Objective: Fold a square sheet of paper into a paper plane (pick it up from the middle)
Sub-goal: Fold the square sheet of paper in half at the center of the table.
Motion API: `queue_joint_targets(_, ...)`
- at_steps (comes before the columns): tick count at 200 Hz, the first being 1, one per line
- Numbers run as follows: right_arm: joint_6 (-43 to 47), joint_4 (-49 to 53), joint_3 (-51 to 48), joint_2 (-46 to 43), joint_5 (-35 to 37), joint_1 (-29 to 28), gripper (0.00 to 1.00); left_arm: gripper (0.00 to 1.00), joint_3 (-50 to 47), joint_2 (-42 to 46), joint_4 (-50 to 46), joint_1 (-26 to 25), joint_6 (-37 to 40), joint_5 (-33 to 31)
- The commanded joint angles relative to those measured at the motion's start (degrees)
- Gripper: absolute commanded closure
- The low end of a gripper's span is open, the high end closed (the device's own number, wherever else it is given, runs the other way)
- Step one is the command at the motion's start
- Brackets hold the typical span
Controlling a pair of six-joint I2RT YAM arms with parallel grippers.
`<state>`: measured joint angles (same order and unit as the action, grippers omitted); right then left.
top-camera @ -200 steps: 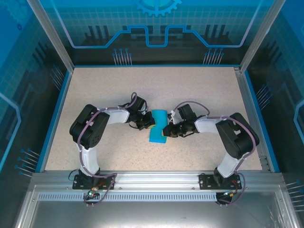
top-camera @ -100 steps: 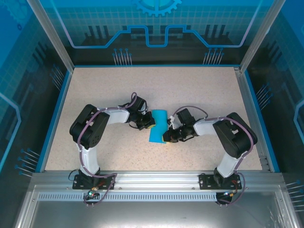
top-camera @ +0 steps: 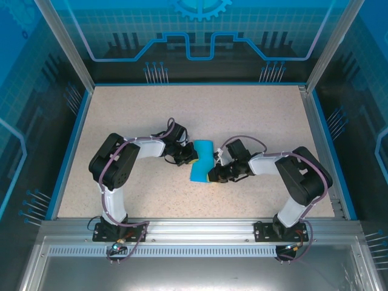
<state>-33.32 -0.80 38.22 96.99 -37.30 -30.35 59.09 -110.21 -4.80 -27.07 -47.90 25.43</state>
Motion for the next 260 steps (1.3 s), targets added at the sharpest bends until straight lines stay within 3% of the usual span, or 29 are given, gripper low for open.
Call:
queue_joint_targets(1, 1.42, 2.21, -0.6, 2.14, 0.7, -1.44, 0.88, 1.0, -1.62, -1.93, -6.07, -0.36, 1.04, -2.1)
queue_joint_targets(40, 2.67, 6.78, 0.45, 3.54, 5.06, -2.24, 0.89, 1.0, -1.7, -1.5, -6.36, -0.42, 1.23, -2.25)
queue_joint_targets(68, 1.31, 6.62, 2.9, -2.93, 4.07, -2.18, 0.89, 1.0, -1.3, -1.5, -6.88, -0.36, 1.73, -2.32)
queue_joint_targets(93, -1.18, 3.23, 5.4, -6.73, 3.86, 1.51, 0.88, 1.0, -1.3, -1.46, -7.02, -0.38, 2.04, -2.4)
queue_joint_targets(140, -1.39, 0.92, 15.09, 3.99, -3.3, 5.12, 0.88, 1.0, -1.44, -1.86, -7.1, -0.41, 2.16, -2.36)
queue_joint_targets(172, 1.71, 5.01, 17.92, 7.8, 3.32, 5.45, 0.88, 1.0, -1.88, -2.0, -6.74, -0.42, 2.09, -2.33)
queue_joint_targets(260, 3.48, 2.35, 15.75, 12.13, 1.32, 7.84, 0.88, 1.0, -1.55, -2.37, -7.13, -0.36, 2.37, -2.49)
